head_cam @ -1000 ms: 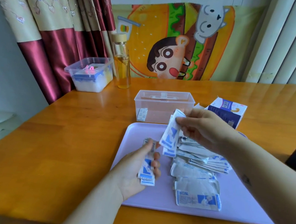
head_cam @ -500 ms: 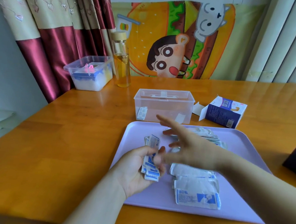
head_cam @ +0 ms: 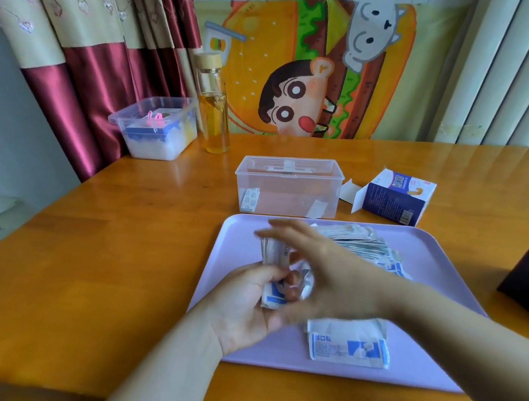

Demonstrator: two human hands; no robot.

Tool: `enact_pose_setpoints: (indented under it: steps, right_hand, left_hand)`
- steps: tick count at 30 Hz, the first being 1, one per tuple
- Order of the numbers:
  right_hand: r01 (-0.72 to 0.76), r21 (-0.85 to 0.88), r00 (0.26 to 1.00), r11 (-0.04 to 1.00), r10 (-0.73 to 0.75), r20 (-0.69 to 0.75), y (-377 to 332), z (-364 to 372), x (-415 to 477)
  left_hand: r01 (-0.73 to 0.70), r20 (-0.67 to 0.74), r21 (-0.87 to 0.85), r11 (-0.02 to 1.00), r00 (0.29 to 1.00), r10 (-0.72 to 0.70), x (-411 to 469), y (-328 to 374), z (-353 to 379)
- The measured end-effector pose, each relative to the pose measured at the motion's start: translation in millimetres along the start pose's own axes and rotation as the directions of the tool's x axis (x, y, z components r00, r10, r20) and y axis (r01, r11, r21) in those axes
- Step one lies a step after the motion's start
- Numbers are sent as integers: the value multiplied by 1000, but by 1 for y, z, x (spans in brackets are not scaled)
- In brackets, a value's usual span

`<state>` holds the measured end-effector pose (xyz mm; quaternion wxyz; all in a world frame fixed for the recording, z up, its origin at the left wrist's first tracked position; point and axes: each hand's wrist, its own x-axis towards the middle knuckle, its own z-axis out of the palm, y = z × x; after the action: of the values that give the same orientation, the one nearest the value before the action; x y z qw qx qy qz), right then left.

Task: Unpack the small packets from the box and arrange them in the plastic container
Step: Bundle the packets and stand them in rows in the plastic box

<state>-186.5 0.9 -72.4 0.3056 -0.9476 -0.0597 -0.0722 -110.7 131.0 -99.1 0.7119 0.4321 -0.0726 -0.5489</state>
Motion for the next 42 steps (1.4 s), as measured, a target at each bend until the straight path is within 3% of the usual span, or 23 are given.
enact_pose_setpoints:
  steps: [2,3,5,8,12,17,23,26,30,33,35,39,40,42]
  right_hand:
    - [-57,37,992,998,60,-113,1,-19,-1]
    - [-110,-34,988,993,105,-117,2,-27,-3]
    - [-210,-258,972,943,229,48,4,-34,-11]
    - [-256,-435,864,863,406,297,11,-18,-29]
    - [-283,-523,840,804,471,270,14,-6,-37]
    - [-333,-378,835,864,456,307,15,-8,-32]
    - [-400,-323,857,858,475,200,24,-17,-29]
    - [-423,-315,881,850,467,76,22,-23,-27]
    - [-414,-4,904,910,411,-113,11,-29,-23]
    - [-383,332,897,862,433,-90,1,-17,-13]
    - [-335,418,913,844,400,-76,-3,-6,-9]
    - [-269,409,941,872,329,-83,-4,-5,-8]
    - [-282,334,940,899,330,-93,-3,-9,-10]
    - [-338,15,941,941,338,-17,2,-15,-17]
  left_hand:
    - [-56,-68,-14,998,996,55,2,3,-4]
    - [-73,-96,-9,997,993,72,4,4,-6]
    - [-88,-134,11,996,987,89,5,6,-10]
    - [-100,-156,16,995,983,101,8,6,-13]
    - [-117,-167,-10,993,979,114,10,3,-14]
    - [-105,-152,-26,994,983,100,9,-1,-15]
    - [-117,-165,-37,992,980,109,8,1,-20]
    - [-116,-169,-39,992,980,108,9,1,-18]
    - [-151,-182,-50,987,973,140,10,-3,-9]
    - [-141,-58,-28,990,989,139,5,-9,4]
    - [-142,29,45,989,990,141,0,-13,12]
    - [-152,-90,13,988,984,153,2,-13,11]
    - [-157,-145,-17,987,978,153,4,-12,7]
    - [-173,-219,-81,982,964,151,6,-9,0]
